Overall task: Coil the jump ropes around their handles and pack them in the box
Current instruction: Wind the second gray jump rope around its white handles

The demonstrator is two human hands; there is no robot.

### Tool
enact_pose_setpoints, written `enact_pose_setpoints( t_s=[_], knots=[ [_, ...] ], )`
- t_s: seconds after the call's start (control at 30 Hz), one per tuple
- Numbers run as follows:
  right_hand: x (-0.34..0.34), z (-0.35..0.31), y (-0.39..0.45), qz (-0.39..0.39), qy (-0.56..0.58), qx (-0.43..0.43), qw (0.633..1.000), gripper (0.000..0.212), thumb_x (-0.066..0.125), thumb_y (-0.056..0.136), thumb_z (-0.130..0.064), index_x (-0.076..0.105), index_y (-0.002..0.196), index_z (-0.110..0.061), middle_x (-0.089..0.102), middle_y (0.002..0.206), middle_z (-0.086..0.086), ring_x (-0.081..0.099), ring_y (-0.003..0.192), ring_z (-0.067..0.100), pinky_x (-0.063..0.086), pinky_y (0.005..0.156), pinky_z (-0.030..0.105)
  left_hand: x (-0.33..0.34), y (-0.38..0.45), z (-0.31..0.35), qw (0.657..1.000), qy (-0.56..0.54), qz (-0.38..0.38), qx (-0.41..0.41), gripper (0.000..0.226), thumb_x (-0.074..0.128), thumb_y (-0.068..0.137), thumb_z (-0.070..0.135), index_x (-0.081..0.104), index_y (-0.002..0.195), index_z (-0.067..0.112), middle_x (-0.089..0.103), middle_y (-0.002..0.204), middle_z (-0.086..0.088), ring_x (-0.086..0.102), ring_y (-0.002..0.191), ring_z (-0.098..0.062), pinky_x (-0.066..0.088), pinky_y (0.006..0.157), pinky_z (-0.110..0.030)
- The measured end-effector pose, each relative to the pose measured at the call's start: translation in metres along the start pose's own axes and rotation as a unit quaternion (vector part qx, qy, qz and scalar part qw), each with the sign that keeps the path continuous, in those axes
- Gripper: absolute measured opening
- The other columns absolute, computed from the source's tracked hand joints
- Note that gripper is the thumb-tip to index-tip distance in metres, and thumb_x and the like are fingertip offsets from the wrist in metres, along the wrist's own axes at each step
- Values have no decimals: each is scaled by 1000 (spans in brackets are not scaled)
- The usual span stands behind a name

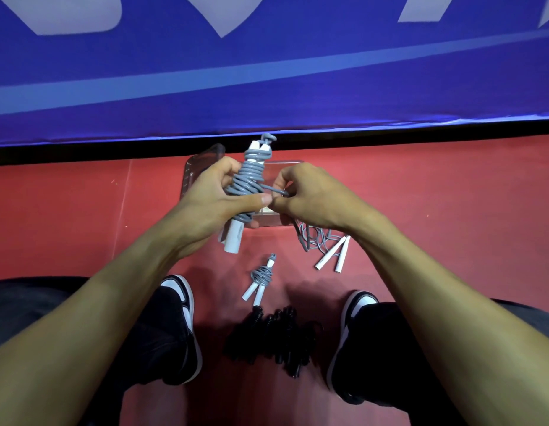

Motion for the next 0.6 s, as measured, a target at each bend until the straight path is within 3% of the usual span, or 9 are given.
enact_pose_setpoints(
  t_s=[0.1,0.23,0.37,0.43,0.5,0.6],
  knots=[
    [1,-4,-2,-6,16,-8,1000,18,68,89,-18,58,74,-19,71,62,0,62,49,2,45,52,20,3,0,0,1000,7,-7,7,48,85,72,8,52,107,9,67,80,-2,67,68,-13,56,60,-25],
    [1,-5,-3,-4,31,-7,999,15,70,88,-17,59,79,-15,69,59,-1,54,41,1,39,45,15,1,2,-2,1000,-3,-3,7,58,90,72,23,53,115,9,67,91,-4,64,82,-15,59,78,-35],
    [-4,0,1,22,33,0,999,18,74,86,-20,58,77,-16,70,61,-1,57,47,1,45,55,25,13,2,-2,989,-132,-55,-24,48,64,80,15,53,124,2,67,101,-7,65,93,-16,55,90,-32],
    [-5,1,1,28,38,0,999,16,74,86,-20,60,80,-14,71,65,1,66,58,8,50,58,28,14,2,-2,989,-129,-62,-22,45,60,80,10,54,123,0,68,102,-8,66,94,-15,55,91,-31],
    [-5,1,1,34,26,-6,999,14,74,86,-20,61,84,-14,72,72,1,69,69,15,54,65,33,11,3,-3,995,-89,-52,-9,38,65,80,11,58,117,4,71,101,-4,67,94,-13,56,93,-31],
    [-1,-1,1,16,22,-15,1000,16,74,84,-21,58,82,-21,68,71,-5,61,62,8,51,63,30,4,3,-2,999,-29,-19,9,43,85,71,8,62,107,11,74,92,4,70,88,-11,58,83,-27]
  ],
)
Point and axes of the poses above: each hand's wrist, its own y-axis towards the middle knuckle, its own x-axis out of the palm, z = x × y, the point moved 8 cm from there along y, towards the middle knuckle
